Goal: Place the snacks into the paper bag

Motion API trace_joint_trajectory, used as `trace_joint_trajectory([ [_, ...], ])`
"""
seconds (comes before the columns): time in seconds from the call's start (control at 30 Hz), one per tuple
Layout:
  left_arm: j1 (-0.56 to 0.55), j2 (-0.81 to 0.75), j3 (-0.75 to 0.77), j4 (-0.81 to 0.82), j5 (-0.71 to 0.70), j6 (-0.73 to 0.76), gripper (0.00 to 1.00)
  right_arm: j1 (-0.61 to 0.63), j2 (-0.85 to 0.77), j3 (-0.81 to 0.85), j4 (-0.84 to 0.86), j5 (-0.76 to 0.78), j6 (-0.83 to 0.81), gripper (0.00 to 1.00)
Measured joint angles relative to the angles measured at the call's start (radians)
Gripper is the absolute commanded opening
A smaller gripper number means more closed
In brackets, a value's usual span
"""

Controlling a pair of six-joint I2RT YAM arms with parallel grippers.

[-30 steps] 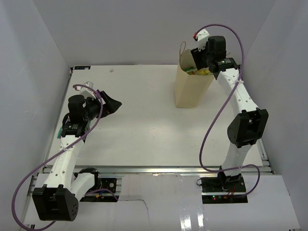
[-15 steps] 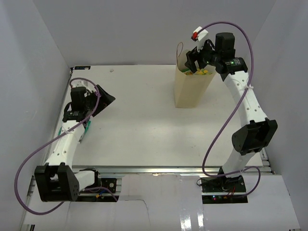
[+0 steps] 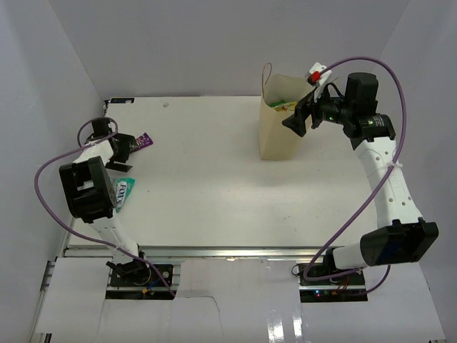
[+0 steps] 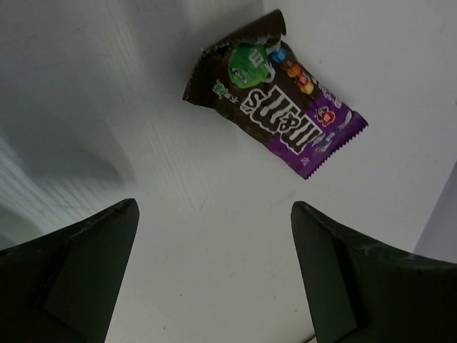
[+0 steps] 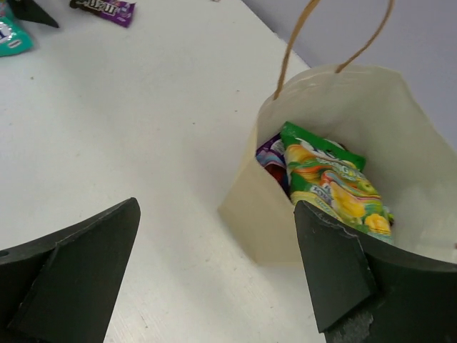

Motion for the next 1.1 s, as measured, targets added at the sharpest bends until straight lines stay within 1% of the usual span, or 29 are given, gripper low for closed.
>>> trace_joint_trajectory([
  [0.1, -0.001, 0.023, 0.081, -0.096, -0.066, -0.047, 0.98, -0.01, -0.045, -0.088, -0.002, -0.043, -0.013, 0.95],
  [0.23, -0.006, 0.021, 0.252, -0.327, -0.196, -0.112, 0.98, -0.018, -0.063, -0.153, -0.002, -0.074, -0.013, 0.94],
  [0.27, -0.006, 0.013, 0.271, -0.372, -0.225, -0.122, 0.98, -0.019, -0.063, -0.161, -0.003, -0.079, -0.011, 0.94],
  [0.33, -0.006, -0.017, 0.268, -0.455, -0.29, -0.132, 0.98, -0.023, -0.063, -0.177, -0.001, -0.087, -0.01, 0.94],
  [0.47, 0.001, -0.106, 0.166, -0.582, -0.398, -0.127, 0.98, -0.024, -0.061, -0.19, 0.0, -0.101, 0.0, 0.95],
  [0.57, 0.024, -0.134, 0.095, -0.637, -0.421, -0.11, 0.98, -0.024, -0.061, -0.19, 0.003, -0.111, 0.016, 0.95],
  [0.7, 0.071, -0.079, 0.084, -0.656, -0.422, -0.061, 0.98, -0.025, -0.058, -0.19, 0.004, -0.126, 0.038, 0.95],
  [0.77, 0.078, -0.027, 0.107, -0.651, -0.421, -0.033, 0.98, -0.025, -0.058, -0.19, 0.004, -0.129, 0.043, 0.95],
  [0.8, 0.078, 0.002, 0.122, -0.651, -0.42, -0.018, 0.96, -0.025, -0.058, -0.19, 0.004, -0.13, 0.045, 0.94],
  [0.83, 0.077, 0.031, 0.14, -0.652, -0.42, -0.001, 0.93, -0.025, -0.058, -0.19, 0.004, -0.131, 0.047, 0.94],
  [0.87, 0.077, 0.054, 0.15, -0.652, -0.419, 0.013, 0.81, -0.025, -0.059, -0.193, 0.006, -0.132, 0.048, 0.94],
  [0.93, 0.077, 0.083, 0.157, -0.649, -0.418, 0.041, 0.63, -0.025, -0.063, -0.203, 0.007, -0.132, 0.05, 0.95],
  [0.97, 0.077, 0.087, 0.157, -0.643, -0.415, 0.058, 0.42, -0.025, -0.064, -0.208, 0.008, -0.132, 0.051, 0.95],
  [1.0, 0.077, 0.087, 0.156, -0.634, -0.407, 0.071, 0.33, -0.025, -0.066, -0.214, 0.008, -0.134, 0.053, 0.95],
  [1.03, 0.078, 0.083, 0.156, -0.625, -0.4, 0.092, 0.26, -0.025, -0.07, -0.219, 0.007, -0.136, 0.056, 0.94],
  [1.07, 0.08, 0.076, 0.152, -0.613, -0.389, 0.114, 0.15, -0.025, -0.073, -0.222, 0.006, -0.141, 0.058, 0.94],
  [1.1, 0.08, 0.067, 0.145, -0.6, -0.376, 0.127, 0.09, -0.025, -0.077, -0.225, 0.008, -0.147, 0.061, 0.94],
])
